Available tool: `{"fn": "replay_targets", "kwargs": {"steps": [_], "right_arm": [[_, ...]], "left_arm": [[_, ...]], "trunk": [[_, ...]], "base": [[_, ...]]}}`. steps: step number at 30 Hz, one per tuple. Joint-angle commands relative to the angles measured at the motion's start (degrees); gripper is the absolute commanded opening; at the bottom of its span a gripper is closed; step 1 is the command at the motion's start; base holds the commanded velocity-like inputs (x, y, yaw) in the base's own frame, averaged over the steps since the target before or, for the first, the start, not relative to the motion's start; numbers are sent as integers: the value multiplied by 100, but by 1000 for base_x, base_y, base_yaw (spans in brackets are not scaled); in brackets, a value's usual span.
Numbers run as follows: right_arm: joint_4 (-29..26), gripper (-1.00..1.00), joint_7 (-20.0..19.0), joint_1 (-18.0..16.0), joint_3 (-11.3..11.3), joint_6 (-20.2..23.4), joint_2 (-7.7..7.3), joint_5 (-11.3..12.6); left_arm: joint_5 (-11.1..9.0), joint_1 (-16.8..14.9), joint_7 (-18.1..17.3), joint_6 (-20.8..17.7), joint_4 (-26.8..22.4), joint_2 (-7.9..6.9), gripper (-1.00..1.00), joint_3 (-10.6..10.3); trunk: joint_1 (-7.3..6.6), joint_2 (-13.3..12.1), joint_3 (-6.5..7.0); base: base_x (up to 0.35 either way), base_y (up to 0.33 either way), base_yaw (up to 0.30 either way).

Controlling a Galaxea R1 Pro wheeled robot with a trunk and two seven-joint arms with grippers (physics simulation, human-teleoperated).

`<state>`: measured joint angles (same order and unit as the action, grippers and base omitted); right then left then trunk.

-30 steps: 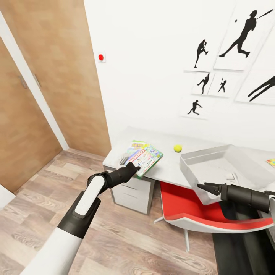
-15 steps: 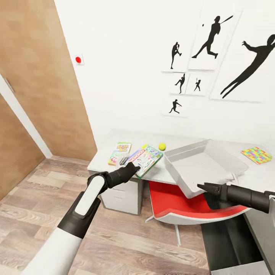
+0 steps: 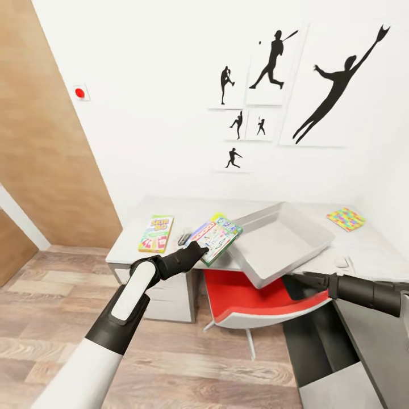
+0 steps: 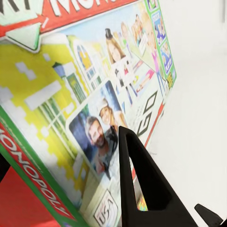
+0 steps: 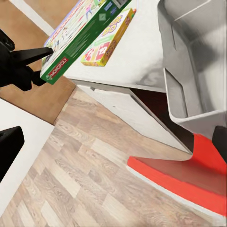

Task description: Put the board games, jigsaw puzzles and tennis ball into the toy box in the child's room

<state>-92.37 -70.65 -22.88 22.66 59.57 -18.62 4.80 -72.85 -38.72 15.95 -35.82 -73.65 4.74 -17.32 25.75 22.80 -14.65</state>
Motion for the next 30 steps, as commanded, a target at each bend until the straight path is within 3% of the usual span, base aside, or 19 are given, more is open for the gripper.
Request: {"fn": "replay_targets", "kwargs": {"steps": [1, 14, 22, 30], "right_arm": [[0, 100, -1, -6, 1, 43, -1, 21], [0, 100, -1, -1, 1, 43, 34, 21], [0, 100, -1, 2, 1, 43, 48, 21], [0, 100, -1, 3, 1, 43, 54, 21]], "left_arm": [[-77, -4, 57, -4, -9, 1, -100, 1], [-80, -4, 46, -8, -21, 6, -100, -7], [-83, -9, 34, -12, -25, 9, -100, -8], [-81, -12, 33, -13, -31, 9, -100, -12]], "trunk": [[3, 11, -7], [3, 11, 35], [3, 11, 44], [3, 11, 51]], "base": [[0, 0, -262], [0, 0, -233], [4, 6, -128], [110, 165, -99]]}}
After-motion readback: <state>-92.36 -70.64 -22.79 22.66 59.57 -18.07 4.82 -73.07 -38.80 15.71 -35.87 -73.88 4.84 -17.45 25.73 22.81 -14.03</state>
